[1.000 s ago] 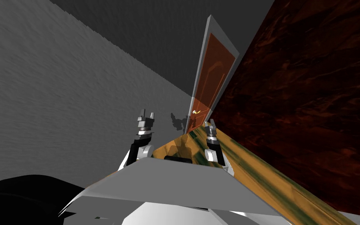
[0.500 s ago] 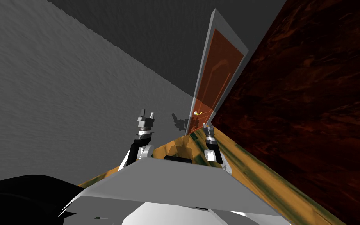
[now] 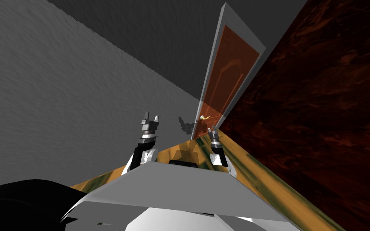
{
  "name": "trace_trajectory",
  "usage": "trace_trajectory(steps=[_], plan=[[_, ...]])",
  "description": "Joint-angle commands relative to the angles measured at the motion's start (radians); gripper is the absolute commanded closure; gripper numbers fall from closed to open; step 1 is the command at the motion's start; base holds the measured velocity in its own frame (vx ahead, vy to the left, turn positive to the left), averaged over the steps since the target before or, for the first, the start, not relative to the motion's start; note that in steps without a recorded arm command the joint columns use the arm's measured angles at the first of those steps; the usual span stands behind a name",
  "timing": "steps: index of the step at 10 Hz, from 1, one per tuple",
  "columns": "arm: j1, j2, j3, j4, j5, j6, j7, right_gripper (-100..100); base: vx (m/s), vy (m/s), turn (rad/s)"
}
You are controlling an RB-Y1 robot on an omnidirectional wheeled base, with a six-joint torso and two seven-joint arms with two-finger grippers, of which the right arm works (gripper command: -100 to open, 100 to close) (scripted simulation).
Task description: Pull the door open
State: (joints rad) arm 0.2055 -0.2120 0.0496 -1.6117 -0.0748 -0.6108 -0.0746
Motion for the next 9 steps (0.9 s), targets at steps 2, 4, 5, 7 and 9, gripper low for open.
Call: trace_trajectory(steps=[2, 4, 5, 7, 9], plan=[[-0.034, -0.016, 0.001, 0.076, -0.001, -0.014, -0.014, -100, 0.033, -0.082, 0.140], [-0.047, -0.024, 0.002, 0.124, -0.001, -0.020, -0.021, -100, 0.028, -0.076, 0.089], [-0.060, -0.032, 0.003, 0.158, -0.002, -0.026, -0.028, -100, 0.047, -0.087, 0.196], [-0.073, -0.039, 0.004, 0.196, -0.002, -0.032, -0.035, -100, 0.041, -0.119, 0.119], [-0.099, -0.054, 0.005, 0.261, -0.003, -0.045, -0.048, -100, 0.027, -0.087, 0.160]])
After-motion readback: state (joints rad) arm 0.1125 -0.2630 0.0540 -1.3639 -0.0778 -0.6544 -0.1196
